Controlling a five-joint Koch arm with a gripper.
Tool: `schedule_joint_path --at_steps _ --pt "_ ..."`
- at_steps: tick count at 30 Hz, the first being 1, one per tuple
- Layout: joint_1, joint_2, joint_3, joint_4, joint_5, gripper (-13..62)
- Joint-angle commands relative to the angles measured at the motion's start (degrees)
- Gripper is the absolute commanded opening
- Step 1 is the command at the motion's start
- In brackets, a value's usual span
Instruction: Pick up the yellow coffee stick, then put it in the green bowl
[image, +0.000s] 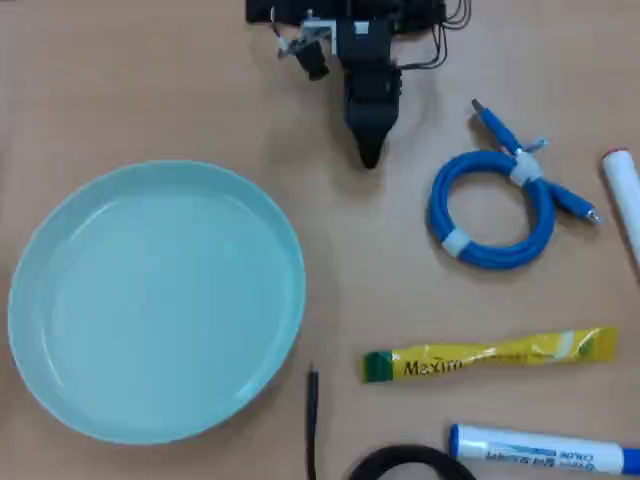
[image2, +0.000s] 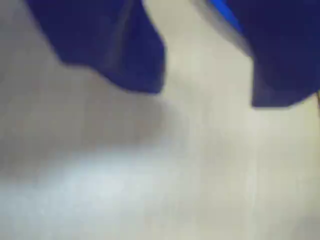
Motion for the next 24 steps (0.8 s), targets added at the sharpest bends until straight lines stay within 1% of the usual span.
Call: schedule_joint_path --at_steps 1,17,20,24 --pt "0.5 5.6 5.5 3.1 -0.9 15.6" --pt "0.3 5.6 4.6 3.2 -0.4 15.6" --pt "-0.3 5.6 1.8 4.4 -0.4 15.6" --pt "-2.8 5.6 -6.9 14.2 -0.4 15.5"
